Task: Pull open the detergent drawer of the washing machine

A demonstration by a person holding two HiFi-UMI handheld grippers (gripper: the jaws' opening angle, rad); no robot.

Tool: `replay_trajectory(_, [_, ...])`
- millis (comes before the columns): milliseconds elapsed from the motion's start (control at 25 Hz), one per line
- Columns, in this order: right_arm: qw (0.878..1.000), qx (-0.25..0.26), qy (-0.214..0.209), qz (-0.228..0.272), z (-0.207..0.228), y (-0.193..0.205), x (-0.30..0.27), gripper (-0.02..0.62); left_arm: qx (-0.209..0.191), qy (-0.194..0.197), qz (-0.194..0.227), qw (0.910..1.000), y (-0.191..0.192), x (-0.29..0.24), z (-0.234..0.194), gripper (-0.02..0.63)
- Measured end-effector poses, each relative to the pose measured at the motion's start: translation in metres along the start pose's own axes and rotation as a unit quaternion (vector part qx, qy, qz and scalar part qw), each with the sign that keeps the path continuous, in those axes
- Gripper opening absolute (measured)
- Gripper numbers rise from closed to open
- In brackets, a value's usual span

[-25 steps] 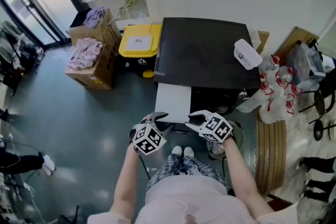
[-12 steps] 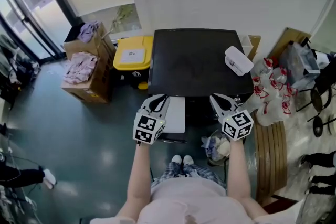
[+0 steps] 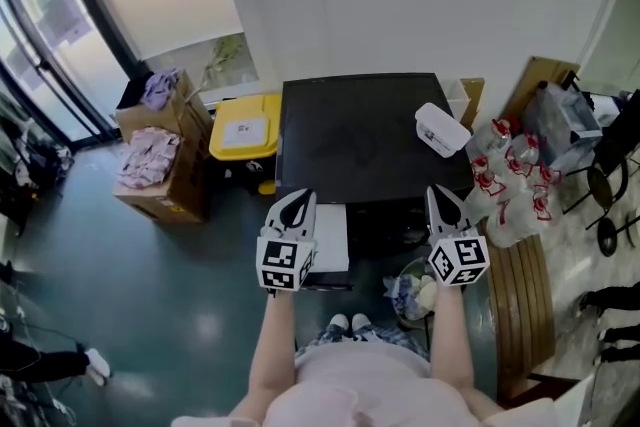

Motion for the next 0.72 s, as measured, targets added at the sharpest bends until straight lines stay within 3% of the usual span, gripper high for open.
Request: replay_trajectory(720, [0.999, -0.007, 0.042, 0.024, 0.022, -0.01, -0.002, 0.014, 0.013, 0.0, -0.003, 0.9999, 0.003, -0.011, -0.009, 0.025])
Point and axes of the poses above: the fingertips, and each gripper's own axes: x backward along the fingers, z to its right, y out of its underside, the point moved 5 cm from there along x, backward along the fingers, and after that the axes turned 15 degrees about -x, right-handed, at the moved point
